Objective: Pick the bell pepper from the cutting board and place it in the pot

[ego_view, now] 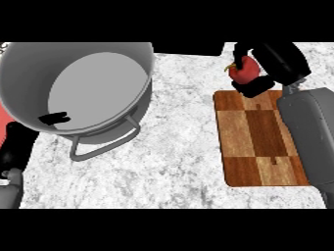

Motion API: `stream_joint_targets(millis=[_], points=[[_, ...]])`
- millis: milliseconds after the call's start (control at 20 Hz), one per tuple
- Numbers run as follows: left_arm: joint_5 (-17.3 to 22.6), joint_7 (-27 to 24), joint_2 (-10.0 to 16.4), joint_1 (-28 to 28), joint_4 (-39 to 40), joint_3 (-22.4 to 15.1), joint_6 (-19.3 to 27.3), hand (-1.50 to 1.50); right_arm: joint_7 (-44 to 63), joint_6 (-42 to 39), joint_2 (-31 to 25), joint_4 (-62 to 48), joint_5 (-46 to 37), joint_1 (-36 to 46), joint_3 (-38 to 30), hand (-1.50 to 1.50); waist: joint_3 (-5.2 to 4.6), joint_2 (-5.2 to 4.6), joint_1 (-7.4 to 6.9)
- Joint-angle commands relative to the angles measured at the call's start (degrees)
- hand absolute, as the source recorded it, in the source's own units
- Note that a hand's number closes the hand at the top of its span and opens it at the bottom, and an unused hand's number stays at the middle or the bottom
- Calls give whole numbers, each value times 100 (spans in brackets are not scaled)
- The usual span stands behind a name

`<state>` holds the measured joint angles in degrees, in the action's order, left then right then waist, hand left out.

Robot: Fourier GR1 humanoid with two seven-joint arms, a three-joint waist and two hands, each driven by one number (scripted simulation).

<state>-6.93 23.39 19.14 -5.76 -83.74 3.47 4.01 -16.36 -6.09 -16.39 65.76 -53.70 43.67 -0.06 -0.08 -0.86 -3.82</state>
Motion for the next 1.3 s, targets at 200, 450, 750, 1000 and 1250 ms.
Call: stream_joint_targets(millis=[200, 450, 750, 1000, 1250], points=[[-91, -10, -42, -78, 42, 126, 197, 0, -729, 36, 662, 45, 1449, 1233, -771, 150, 9, 71, 272], [30, -68, 161, 94, -30, 362, -15, 0, -592, -241, 481, 122, 1620, 1832, -815, 150, 6, 90, 328], [-156, -320, 23, -84, 425, 349, 124, 0, 729, -897, 1117, 489, 1649, 2484, -281, 150, 0, 97, 393], [-275, 86, -141, 159, -283, 130, 199, 0, 1477, -1028, 1381, 26, 1614, 3237, -257, 150, 5, 94, 308], [-316, 195, -103, -56, -209, 157, 158, 0, 2101, -564, 1631, -332, 2002, 3392, 560, 150, 5, 92, 287]])
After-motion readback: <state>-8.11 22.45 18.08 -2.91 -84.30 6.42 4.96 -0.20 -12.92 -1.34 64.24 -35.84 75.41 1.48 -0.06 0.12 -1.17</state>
